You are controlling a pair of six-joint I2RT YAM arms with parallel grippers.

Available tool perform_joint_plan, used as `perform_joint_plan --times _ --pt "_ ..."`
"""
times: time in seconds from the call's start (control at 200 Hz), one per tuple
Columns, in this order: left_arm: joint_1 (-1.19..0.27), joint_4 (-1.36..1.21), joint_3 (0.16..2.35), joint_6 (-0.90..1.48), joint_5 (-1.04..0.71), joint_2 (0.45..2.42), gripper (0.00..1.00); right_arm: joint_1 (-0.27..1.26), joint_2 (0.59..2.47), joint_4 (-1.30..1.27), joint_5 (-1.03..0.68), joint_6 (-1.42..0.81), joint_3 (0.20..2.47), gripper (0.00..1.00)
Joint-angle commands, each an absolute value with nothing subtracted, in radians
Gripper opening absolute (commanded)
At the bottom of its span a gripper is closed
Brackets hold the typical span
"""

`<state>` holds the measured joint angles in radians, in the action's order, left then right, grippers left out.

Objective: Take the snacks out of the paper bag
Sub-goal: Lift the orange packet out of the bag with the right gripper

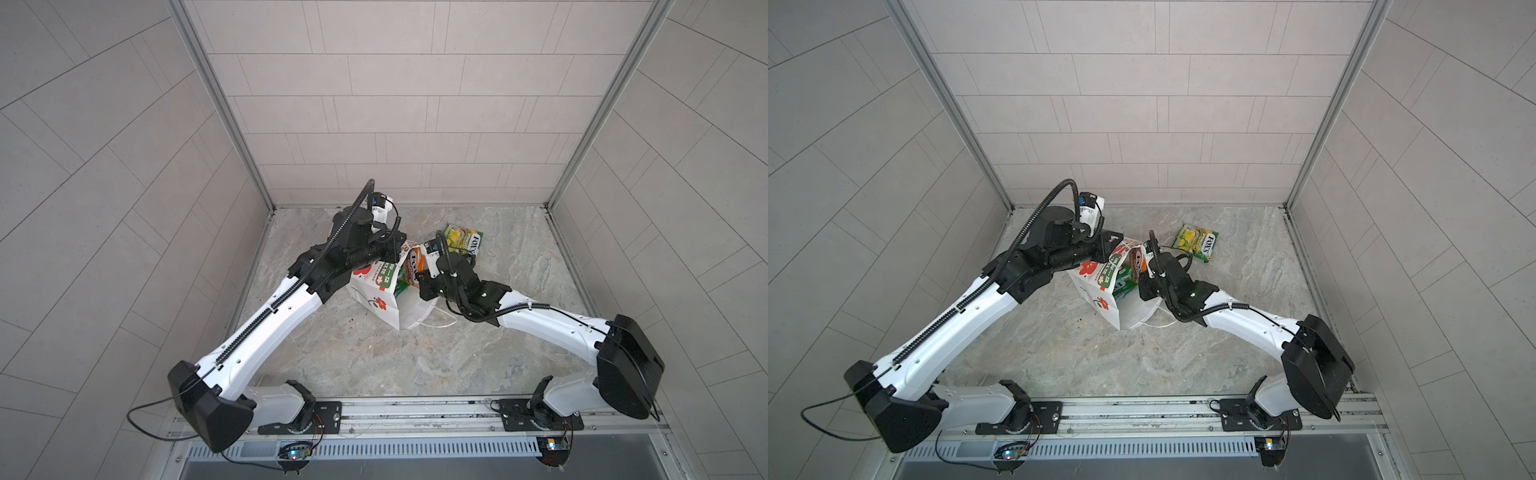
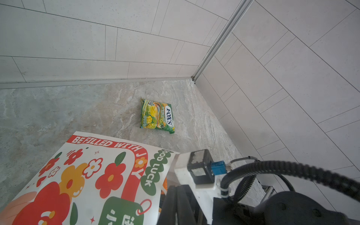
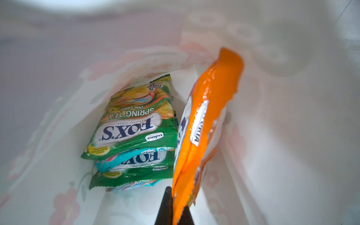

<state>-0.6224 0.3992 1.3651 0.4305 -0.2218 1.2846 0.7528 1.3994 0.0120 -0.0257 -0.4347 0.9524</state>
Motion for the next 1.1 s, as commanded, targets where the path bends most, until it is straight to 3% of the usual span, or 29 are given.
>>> perform_joint_plan --times 0.0,0.796,1.096 --pt "-0.627 0.375 1.363 0.433 -0.209 1.257 0.00 0.747 1.314 0.009 -0.060 -0.397 0.937 0.00" --pt "-0.626 0.360 1.359 0.436 -0.203 1.268 0.00 0.719 0.940 0.252 -0.112 -0.317 1.004 0.00" --pt "-0.627 0.359 1.359 0.436 -0.217 1.272 0.00 0.667 0.846 0.369 0.049 -0.282 1.085 0.00"
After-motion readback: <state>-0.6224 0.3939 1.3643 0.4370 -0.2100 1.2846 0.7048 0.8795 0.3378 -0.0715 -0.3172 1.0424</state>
